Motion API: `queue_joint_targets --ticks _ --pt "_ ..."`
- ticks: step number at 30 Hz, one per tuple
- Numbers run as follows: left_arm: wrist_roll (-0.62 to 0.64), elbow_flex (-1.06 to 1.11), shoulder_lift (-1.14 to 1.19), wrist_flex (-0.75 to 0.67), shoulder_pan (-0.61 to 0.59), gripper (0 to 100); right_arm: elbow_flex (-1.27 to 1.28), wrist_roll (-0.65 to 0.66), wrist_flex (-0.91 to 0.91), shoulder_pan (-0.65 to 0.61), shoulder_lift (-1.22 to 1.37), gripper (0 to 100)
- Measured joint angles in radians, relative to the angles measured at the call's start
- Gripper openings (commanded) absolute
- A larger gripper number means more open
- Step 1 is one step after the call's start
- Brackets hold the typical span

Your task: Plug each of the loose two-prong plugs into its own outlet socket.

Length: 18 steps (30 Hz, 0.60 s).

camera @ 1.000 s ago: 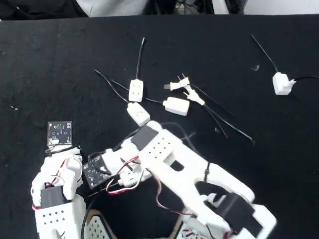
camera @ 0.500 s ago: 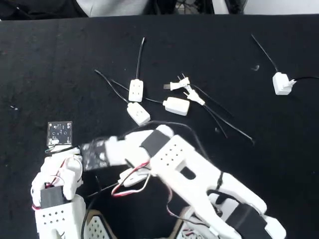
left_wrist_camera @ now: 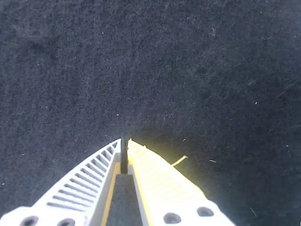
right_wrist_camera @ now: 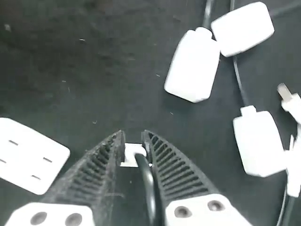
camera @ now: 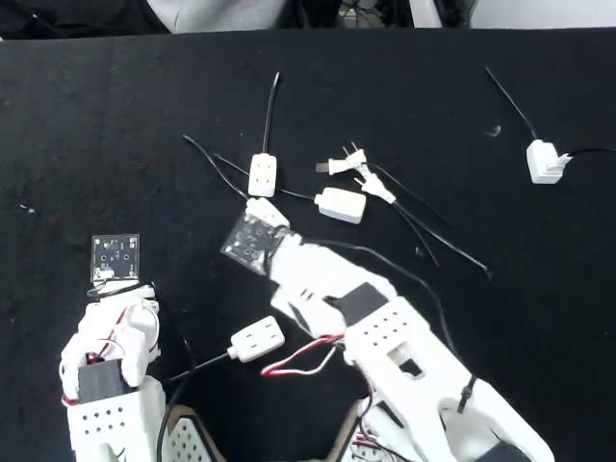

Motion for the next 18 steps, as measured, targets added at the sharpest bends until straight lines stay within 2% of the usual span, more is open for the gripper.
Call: queue_joint_targets --ticks 2,12,15,18 --pt "0.0 0.0 0.0 0.0 0.0 3 -0.003 0.0 0.06 0.018 0.0 21.3" --pt "0.0 0.0 0.0 0.0 0.0 3 -0.229 0.0 0.433 0.026 0.0 19.8" --pt "0.0 0.0 0.0 0.0 0.0 3 -0.273 0.012 0.456 0.043 0.0 19.8" --pt "0.0 0.0 0.0 0.0 0.0 3 -0.279 0.084 0.434 0.137 0.002 19.7"
